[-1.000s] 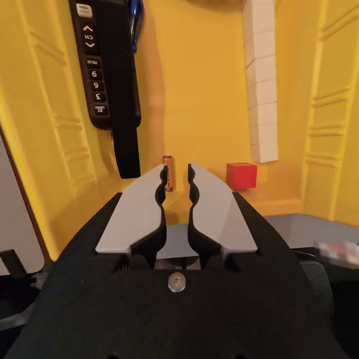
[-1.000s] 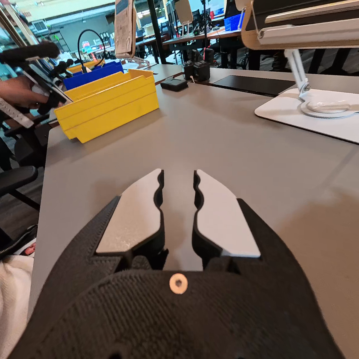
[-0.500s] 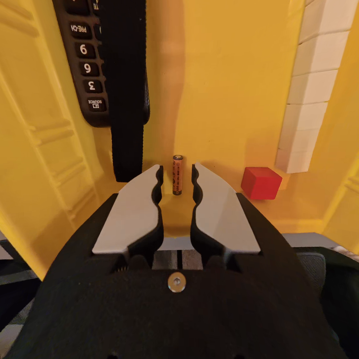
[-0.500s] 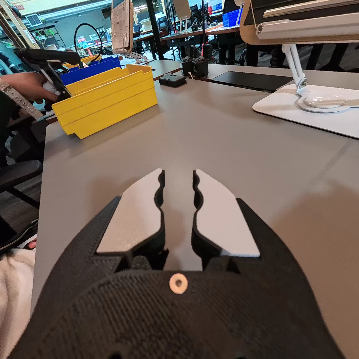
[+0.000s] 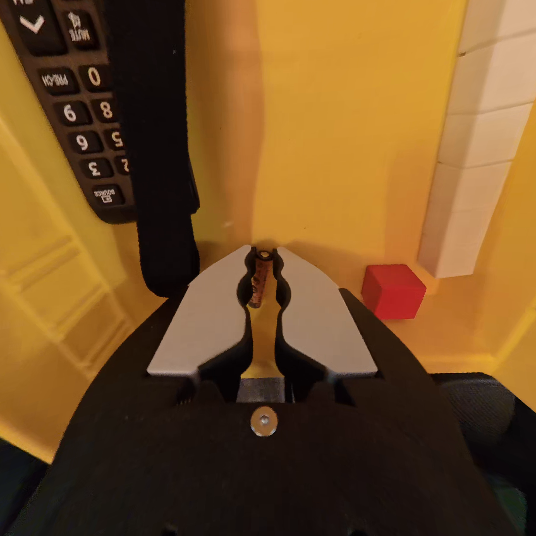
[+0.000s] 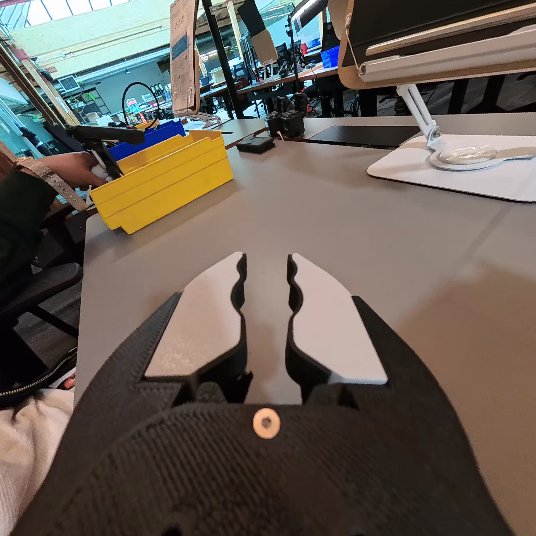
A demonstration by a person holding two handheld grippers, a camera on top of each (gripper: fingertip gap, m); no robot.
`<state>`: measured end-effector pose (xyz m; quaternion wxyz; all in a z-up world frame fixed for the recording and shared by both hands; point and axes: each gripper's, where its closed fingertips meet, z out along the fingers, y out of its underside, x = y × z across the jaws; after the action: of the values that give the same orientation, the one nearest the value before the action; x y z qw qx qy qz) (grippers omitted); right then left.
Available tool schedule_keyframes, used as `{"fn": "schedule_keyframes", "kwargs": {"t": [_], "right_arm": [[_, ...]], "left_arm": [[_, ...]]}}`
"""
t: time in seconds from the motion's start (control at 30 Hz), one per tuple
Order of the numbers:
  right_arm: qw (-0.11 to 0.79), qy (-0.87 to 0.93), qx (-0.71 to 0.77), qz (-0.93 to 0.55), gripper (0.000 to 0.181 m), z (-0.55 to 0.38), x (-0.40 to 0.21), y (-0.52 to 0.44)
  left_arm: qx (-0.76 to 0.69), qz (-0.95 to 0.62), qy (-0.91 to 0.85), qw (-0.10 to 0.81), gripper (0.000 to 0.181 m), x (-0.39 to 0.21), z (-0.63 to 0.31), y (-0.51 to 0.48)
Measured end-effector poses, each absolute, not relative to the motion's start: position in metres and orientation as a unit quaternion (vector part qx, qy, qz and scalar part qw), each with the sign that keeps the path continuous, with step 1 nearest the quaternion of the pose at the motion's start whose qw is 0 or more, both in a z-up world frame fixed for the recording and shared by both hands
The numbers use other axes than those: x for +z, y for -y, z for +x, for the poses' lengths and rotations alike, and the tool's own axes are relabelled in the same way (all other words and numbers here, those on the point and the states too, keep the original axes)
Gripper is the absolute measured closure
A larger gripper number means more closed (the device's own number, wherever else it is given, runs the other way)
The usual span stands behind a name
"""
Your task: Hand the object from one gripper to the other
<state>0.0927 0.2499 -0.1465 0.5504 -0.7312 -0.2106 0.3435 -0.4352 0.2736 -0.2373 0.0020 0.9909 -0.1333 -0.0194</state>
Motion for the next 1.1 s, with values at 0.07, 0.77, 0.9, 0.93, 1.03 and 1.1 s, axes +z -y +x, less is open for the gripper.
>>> {"fn": "schedule_keyframes", "kwargs": {"t": [0.07, 0.77, 0.9, 0.93, 1.03, 1.1], "right_arm": [[0.552, 0.211, 0.342, -0.731, 0.155, 0.093, -0.146, -0.249], [0.565, 0.271, 0.293, -0.722, 0.154, 0.073, -0.143, -0.243], [0.592, 0.312, 0.261, -0.696, 0.149, 0.047, -0.130, -0.230], [0.602, 0.332, 0.238, -0.686, 0.146, 0.040, -0.127, -0.227], [0.611, 0.405, 0.161, -0.661, 0.148, 0.019, -0.130, -0.216], [0.593, 0.447, 0.144, -0.654, 0.150, 0.005, -0.140, -0.207]], "left_arm": [[-0.040, 0.988, 0.149, 0.001, 0.169, -0.236, -0.436, -0.275], [0.398, 0.769, 0.313, -0.390, 0.170, -0.037, -0.205, -0.293], [0.482, 0.719, 0.361, -0.347, 0.171, -0.037, -0.128, -0.264], [0.485, 0.720, 0.377, -0.324, 0.171, -0.046, -0.112, -0.257], [0.468, 0.729, 0.420, -0.271, 0.171, -0.079, -0.070, -0.238], [0.470, 0.727, 0.437, -0.243, 0.170, -0.096, -0.047, -0.225]]}}
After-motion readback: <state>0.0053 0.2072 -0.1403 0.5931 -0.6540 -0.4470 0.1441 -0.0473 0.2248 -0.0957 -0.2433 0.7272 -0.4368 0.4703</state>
